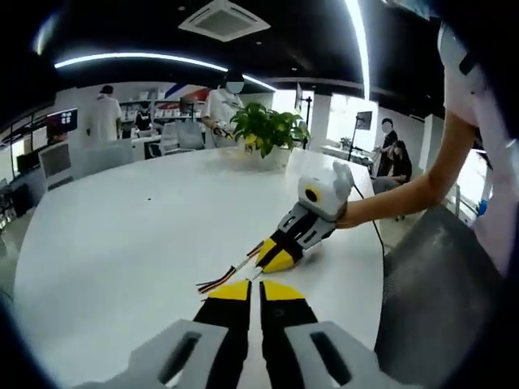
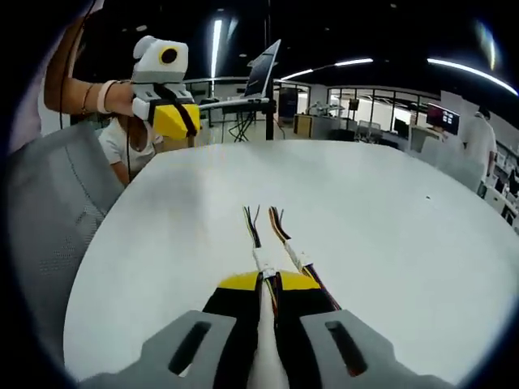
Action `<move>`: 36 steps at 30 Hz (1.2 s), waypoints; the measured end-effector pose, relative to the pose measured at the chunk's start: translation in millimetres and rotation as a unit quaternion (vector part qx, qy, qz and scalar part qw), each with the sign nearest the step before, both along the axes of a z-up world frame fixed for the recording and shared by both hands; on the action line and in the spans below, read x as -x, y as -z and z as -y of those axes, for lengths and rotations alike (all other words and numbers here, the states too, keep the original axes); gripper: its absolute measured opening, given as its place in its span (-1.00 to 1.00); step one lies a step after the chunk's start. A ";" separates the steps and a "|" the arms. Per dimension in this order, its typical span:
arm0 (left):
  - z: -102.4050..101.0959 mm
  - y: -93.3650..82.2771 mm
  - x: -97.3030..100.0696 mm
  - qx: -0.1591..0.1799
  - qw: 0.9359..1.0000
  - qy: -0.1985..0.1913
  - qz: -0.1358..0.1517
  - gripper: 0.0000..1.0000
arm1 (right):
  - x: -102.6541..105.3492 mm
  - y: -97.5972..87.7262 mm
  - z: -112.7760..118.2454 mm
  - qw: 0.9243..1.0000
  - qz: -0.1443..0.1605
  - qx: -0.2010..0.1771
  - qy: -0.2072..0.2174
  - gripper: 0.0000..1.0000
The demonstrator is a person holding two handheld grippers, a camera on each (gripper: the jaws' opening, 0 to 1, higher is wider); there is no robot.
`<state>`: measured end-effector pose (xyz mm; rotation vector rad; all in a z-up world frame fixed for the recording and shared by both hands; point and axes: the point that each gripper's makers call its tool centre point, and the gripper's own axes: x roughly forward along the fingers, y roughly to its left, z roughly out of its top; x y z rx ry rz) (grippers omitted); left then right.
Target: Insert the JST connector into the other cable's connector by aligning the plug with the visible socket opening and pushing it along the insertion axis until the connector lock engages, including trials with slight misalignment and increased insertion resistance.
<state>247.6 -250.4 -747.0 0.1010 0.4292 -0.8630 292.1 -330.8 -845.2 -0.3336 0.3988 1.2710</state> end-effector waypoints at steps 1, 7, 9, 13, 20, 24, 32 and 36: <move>-0.3 -1.1 0.6 -0.001 1.000 -0.001 0.002 -1.00 | -0.6 -0.1 0.1 1.000 0.002 0.001 0.002 -0.92; -1.5 -4.3 6.9 -0.009 1.000 -0.002 0.002 -1.00 | 0.2 -0.7 -0.5 1.000 0.005 0.002 0.000 -0.91; -2.4 -2.8 9.8 -0.015 1.000 -0.002 -0.001 -0.99 | 1.4 -1.7 -0.1 1.000 0.004 0.004 -0.003 -0.91; -4.0 -3.0 15.4 -0.027 1.000 -0.002 0.001 -0.98 | 2.6 -9.1 2.1 1.000 0.007 -0.002 0.001 -0.90; -4.2 -16.9 18.0 -0.049 0.999 0.002 0.022 -0.88 | 5.3 -27.5 11.7 1.000 0.023 0.004 0.014 -0.85; -3.4 -19.1 21.2 -0.048 0.999 0.000 0.025 -0.81 | 15.9 -39.4 17.3 1.000 0.015 0.009 0.020 -0.74; -1.4 -17.5 33.9 -0.043 0.999 -0.003 0.027 -0.69 | 45.3 -62.0 30.7 0.999 0.001 0.027 0.034 -0.65; -8.9 -8.9 42.6 -0.047 0.999 -0.012 0.004 -0.68 | 65.8 -73.1 39.6 0.997 -0.035 0.031 0.055 -0.55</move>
